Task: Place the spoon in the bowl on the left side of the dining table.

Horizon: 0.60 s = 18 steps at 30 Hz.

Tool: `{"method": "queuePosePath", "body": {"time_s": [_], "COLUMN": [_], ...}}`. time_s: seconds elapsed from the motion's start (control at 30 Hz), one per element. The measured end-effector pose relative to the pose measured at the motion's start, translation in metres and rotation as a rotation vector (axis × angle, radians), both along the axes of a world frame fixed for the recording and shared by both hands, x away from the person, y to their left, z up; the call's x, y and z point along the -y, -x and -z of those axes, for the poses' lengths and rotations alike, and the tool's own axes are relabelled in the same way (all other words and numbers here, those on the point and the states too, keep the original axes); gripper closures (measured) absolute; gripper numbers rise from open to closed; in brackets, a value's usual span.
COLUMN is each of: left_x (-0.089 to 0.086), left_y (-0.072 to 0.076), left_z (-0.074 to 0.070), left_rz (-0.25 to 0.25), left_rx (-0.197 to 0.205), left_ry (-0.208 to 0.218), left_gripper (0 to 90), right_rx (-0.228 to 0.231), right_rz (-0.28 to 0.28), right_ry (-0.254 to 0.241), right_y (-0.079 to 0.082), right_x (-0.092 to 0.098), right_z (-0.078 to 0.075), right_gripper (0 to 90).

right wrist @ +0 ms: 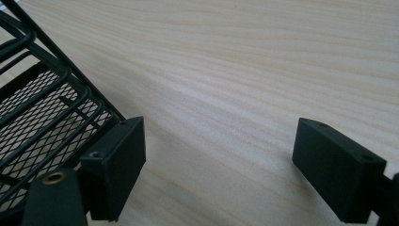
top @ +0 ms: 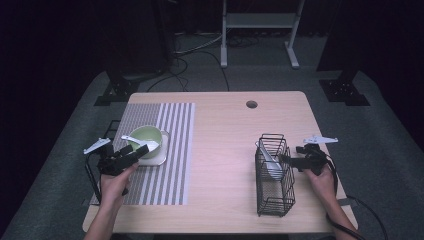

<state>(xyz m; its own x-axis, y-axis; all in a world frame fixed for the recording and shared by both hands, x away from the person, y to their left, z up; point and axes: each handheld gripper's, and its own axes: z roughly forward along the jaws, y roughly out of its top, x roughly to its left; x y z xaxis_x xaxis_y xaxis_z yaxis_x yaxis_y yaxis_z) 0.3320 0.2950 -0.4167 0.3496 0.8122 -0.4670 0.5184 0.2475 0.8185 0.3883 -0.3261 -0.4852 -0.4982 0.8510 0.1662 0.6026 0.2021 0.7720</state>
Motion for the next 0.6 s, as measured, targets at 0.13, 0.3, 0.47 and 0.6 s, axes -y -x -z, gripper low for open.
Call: {"method": "queuePosePath", "body": {"time_s": [0.13,0.3,0.47,0.6], "left_x": [0.004,0.014,0.022,0.029], "left_y": [0.001,0.001,0.002,0.003], "left_z": [0.001,0.000,-0.001,0.000], "left_rz": [0.013,0.039,0.053,0.073], "left_rx": [-0.002,0.004,0.014,0.012], "left_ry": [-0.010,-0.020,-0.030,-0.034], "left_gripper": [10.0,10.0,10.0,9.9], "right_rx": [0.000,0.000,0.001,0.001], "right_rz": [0.000,0.000,0.000,-0.001], "right_ry": [0.000,0.001,0.001,-0.001], "right_y": [0.000,0.000,0.000,0.000], "right_x": [0.000,0.000,0.000,0.000], "right_z": [0.000,0.000,0.000,0.000], "right_gripper": [16.7,16.7,16.7,16.7]}}
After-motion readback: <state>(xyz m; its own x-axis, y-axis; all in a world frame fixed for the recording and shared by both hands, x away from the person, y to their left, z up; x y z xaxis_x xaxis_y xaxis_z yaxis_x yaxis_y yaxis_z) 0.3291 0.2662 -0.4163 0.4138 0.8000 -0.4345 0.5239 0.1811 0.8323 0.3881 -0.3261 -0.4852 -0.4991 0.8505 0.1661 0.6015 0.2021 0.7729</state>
